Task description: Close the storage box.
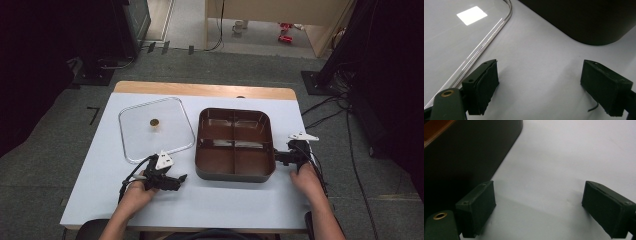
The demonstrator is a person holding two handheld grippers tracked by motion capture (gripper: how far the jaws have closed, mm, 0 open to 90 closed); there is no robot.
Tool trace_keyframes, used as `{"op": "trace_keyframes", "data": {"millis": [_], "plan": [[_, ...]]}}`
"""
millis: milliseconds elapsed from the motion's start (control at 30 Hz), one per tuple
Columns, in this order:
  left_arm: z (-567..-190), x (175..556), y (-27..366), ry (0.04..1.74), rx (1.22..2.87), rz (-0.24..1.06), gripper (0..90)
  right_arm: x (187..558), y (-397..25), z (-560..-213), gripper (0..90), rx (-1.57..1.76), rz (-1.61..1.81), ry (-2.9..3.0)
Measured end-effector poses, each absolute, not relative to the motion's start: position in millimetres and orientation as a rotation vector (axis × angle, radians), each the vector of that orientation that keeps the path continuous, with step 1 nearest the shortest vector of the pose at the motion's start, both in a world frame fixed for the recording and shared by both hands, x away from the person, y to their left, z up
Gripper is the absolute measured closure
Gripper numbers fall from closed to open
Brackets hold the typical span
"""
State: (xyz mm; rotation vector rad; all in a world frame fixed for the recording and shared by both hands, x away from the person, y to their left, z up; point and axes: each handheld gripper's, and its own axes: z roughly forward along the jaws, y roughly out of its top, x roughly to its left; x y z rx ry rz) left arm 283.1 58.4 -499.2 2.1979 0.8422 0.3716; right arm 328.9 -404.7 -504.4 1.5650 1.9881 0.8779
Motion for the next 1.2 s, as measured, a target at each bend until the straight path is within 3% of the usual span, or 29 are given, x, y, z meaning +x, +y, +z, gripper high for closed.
{"op": "trace_keyframes", "data": {"millis": [100, 233, 400, 600, 800, 867, 1033, 1200], "plan": [[-499, 284, 59, 0.848, 2.198, 0.367, 14.8, 329, -405, -504, 10.9, 1.565, 0.878, 1.988], [-495, 285, 60, 0.855, 2.209, 0.343, 22.5, 329, -405, -504, 10.9, 1.565, 0.878, 1.988], [-483, 287, 68, 0.825, 2.166, 0.246, 23.0, 329, -405, -504, 10.9, 1.565, 0.878, 1.988], [-475, 286, 68, 0.824, 2.190, 0.276, 31.3, 329, -405, -504, 10.9, 1.565, 0.878, 1.988], [-469, 286, 65, 0.840, 2.194, 0.277, 34.1, 329, -405, -504, 10.9, 1.565, 0.878, 1.988], [-463, 287, 64, 0.849, 2.188, 0.266, 39.9, 329, -405, -504, 10.9, 1.566, 0.878, 1.988], [-459, 287, 63, 0.826, 2.184, 0.302, 34.7, 329, -405, -504, 10.9, 1.566, 0.878, 1.988], [-455, 299, 63, 0.869, 2.200, 0.251, 34.6, 329, -405, -504, 10.9, 1.566, 0.878, 1.988]]}}
